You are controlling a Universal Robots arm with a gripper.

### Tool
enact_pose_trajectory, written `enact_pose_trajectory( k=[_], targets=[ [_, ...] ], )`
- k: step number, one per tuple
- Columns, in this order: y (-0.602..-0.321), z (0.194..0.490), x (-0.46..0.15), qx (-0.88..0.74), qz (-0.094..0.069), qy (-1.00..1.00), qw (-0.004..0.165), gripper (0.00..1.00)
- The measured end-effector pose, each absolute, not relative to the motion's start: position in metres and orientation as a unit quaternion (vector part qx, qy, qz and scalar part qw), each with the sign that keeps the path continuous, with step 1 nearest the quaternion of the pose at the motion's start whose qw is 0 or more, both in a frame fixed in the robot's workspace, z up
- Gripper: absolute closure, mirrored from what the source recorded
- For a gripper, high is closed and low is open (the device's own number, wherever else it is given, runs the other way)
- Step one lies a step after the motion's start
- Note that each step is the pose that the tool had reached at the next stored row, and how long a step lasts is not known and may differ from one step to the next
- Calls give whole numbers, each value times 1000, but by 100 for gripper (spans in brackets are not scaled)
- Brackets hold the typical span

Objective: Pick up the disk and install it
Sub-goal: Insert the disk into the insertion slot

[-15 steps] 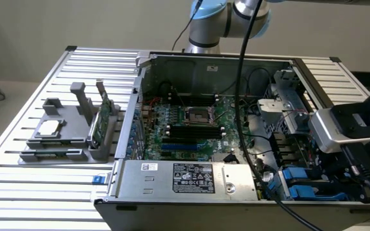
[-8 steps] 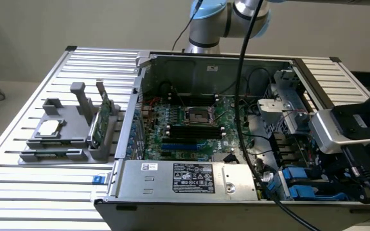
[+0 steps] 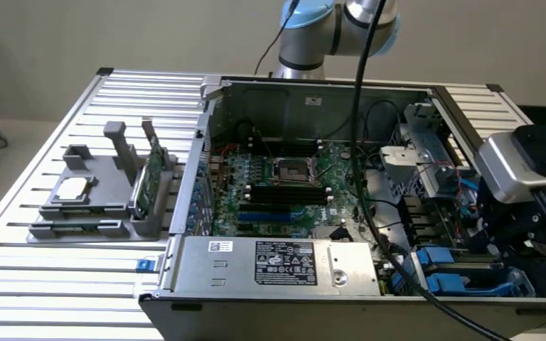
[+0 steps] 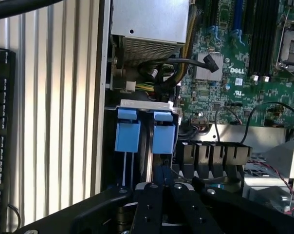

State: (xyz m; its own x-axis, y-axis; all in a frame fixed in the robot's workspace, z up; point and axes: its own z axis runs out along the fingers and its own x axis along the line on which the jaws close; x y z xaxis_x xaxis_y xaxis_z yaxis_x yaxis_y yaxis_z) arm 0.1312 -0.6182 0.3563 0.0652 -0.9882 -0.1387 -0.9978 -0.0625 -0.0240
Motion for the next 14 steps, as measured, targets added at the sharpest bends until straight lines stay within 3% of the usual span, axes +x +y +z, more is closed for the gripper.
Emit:
enact_pose_trajectory(
  k=[14],
  targets=[
    [-618,411,131,-727,45,683,54,89]
  ],
)
